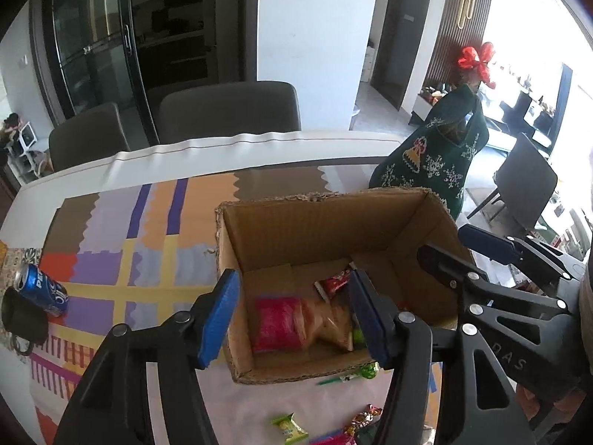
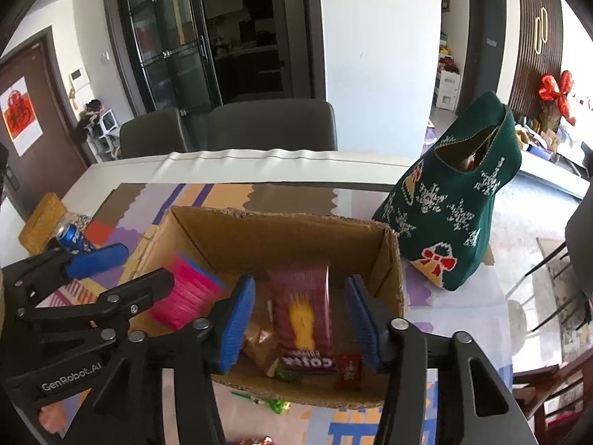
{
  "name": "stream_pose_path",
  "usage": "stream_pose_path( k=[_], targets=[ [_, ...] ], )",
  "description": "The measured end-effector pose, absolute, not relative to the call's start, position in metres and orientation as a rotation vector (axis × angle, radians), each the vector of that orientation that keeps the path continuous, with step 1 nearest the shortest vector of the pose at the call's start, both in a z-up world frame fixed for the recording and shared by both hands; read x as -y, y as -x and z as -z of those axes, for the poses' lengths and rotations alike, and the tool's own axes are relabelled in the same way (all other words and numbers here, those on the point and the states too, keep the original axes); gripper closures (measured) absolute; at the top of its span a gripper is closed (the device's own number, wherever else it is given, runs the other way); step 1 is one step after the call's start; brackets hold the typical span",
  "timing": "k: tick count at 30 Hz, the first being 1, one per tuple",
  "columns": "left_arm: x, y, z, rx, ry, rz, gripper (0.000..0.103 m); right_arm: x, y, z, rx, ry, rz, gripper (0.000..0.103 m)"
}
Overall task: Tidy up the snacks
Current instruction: 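Lift both snacks over the cardboard box and lower them inside, then grasp the yellow-green candy with left tool while right tool grasps gold-wrapped sweet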
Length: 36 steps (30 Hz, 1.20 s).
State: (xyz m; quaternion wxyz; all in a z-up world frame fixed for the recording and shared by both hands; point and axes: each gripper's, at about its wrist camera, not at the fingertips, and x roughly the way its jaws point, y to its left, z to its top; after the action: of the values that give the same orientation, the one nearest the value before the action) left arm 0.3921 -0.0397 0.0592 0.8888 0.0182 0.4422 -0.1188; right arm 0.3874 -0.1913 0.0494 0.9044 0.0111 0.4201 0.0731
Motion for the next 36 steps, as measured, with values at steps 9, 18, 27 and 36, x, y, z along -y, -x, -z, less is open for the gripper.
stream_pose_path(
  k=[9,18,27,36],
  targets=[
    [0.033,-0.361,-0.065,-0.893,-0.032,0.237,0.041,0.187,-0.364,-0.048,-0.866,-0.006,-0.181,0.05],
    [0.023,-0.327,-0.067,-0.895,-0.006,0.24,0.04,0.182,-0.327,-0.057,-0.848,0.008,-0.201,0.05],
    [0.017,-0.291,-0.053,-0.923,0.011,0.233,0.04,0.176,-0.294,-0.046,-0.875,0.027,-0.23,0.05],
    [0.011,-0.276,-0.018,-1.006,0.023,0.237,0.04,0.173,-0.279,-0.011,-0.992,0.003,-0.26,0.05]
  ],
)
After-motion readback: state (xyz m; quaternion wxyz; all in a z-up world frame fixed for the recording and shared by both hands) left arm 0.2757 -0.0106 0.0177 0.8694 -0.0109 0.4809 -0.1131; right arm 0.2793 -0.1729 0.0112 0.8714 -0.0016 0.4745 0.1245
